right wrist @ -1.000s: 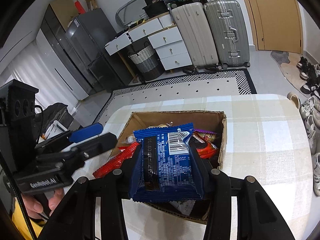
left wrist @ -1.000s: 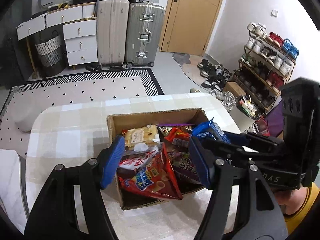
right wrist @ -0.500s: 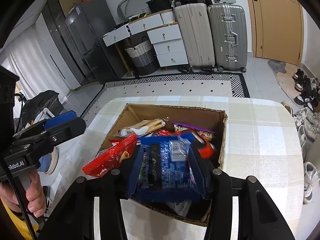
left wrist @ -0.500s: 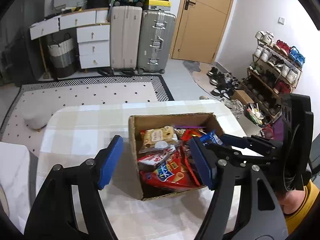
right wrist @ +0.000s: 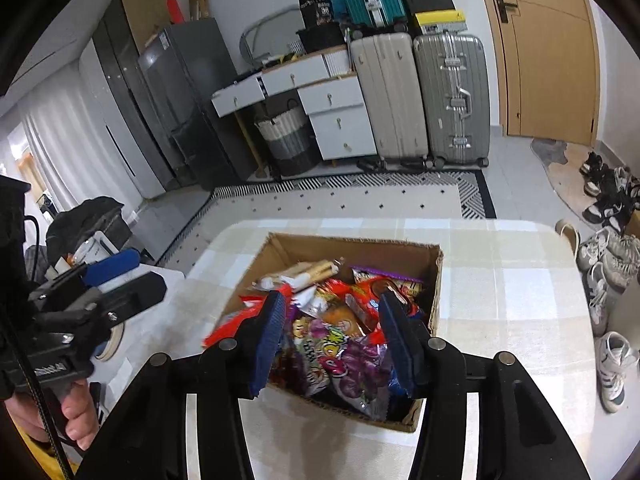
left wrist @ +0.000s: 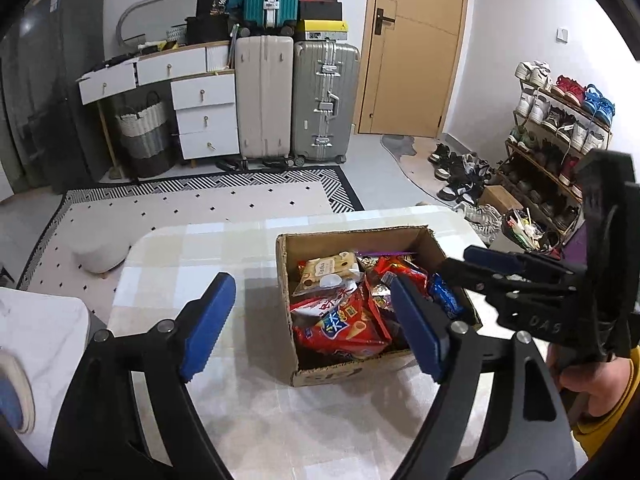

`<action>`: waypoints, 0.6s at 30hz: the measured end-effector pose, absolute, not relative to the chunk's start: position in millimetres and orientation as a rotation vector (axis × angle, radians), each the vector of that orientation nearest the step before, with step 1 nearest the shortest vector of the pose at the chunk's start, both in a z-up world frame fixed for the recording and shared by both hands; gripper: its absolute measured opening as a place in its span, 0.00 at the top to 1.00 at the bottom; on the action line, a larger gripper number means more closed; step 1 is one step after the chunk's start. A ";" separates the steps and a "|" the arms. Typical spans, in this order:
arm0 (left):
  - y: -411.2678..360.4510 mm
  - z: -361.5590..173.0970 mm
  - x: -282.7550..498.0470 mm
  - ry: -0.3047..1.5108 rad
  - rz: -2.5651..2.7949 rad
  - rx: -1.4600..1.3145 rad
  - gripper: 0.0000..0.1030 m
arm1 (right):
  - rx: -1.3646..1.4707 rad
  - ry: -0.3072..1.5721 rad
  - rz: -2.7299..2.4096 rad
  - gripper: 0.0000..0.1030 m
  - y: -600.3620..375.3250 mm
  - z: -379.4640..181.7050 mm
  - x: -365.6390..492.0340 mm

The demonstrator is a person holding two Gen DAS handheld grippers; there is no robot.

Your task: Organize snacks

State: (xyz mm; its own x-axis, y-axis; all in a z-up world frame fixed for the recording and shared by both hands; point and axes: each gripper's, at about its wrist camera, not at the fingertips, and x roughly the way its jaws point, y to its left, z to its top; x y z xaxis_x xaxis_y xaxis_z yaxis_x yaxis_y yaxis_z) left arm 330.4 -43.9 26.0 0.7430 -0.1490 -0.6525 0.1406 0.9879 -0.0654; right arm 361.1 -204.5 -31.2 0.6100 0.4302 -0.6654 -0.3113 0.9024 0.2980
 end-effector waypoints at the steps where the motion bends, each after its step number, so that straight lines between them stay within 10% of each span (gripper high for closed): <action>1: -43.4 29.7 325.1 0.708 -0.157 -0.014 0.24 | 0.157 0.799 0.433 0.51 -204.6 -26.7 357.1; 8: -38.3 64.2 279.5 0.640 -0.129 -0.020 0.21 | 0.140 0.673 0.465 0.50 -202.8 19.8 307.1; 18: -34.4 114.2 169.3 0.502 -0.121 -0.034 0.00 | 0.112 0.437 0.513 0.18 -205.8 78.2 191.1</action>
State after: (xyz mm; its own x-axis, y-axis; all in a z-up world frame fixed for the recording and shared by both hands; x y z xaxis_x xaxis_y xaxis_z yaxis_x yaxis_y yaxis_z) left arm 169.3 -34.4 114.2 0.8695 -0.1236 -0.4783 0.1070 0.9923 -0.0619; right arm 191.1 -205.8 78.2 0.7815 0.4975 -0.3764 -0.4504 0.8674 0.2114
